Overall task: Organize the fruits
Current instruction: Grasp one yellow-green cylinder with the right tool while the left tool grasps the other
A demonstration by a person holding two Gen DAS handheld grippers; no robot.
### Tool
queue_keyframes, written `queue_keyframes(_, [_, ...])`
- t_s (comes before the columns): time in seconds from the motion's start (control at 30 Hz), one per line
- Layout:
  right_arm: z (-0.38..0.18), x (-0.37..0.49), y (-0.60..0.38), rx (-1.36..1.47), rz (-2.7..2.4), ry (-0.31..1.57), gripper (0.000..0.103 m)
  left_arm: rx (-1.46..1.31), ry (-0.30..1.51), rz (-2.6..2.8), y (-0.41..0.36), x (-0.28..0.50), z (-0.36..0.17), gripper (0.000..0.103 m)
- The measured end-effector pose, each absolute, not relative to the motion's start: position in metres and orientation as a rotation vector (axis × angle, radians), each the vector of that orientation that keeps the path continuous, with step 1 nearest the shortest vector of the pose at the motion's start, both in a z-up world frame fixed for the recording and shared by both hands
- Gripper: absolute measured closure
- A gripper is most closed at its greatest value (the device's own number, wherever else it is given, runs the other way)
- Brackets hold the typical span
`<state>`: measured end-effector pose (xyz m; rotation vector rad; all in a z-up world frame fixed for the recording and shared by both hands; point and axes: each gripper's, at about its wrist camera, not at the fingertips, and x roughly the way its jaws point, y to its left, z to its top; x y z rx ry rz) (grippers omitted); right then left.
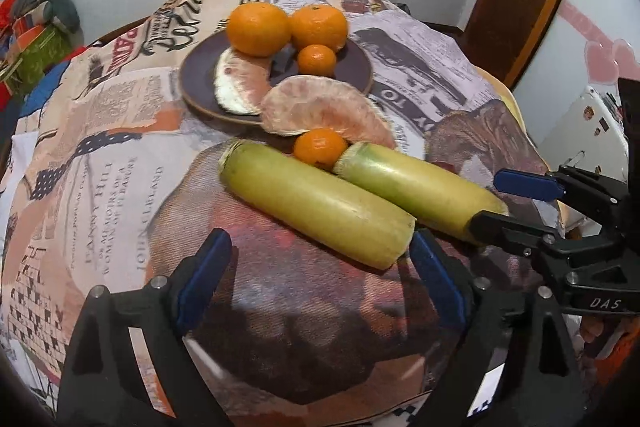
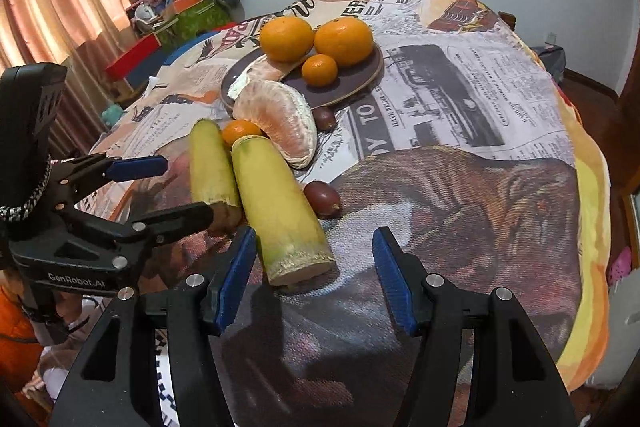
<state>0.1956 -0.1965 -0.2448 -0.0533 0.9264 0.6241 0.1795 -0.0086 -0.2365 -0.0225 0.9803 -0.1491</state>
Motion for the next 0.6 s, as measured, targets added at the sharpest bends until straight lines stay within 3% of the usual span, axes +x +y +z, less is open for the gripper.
queue_keyframes(0.37, [-0.251,0.194,-0.181,-0.076,0.655,0.939,0.047,-0.081,1.025,0.014,0.063,0.165,-0.241,0.015])
queue_keyframes(0.43, [-0.253,0.194,-0.179,-0.083,0.656,0.942,0.056,-0.109,1.019,0.007,0.066,0.163,-0.237,0.016])
queue_keyframes(0.6, [-0.254,0.192,-0.179,-0.087,0.651,0.938,0.059,-0.117,0.977,-0.043,0.050,0.168,-0.225,0.016])
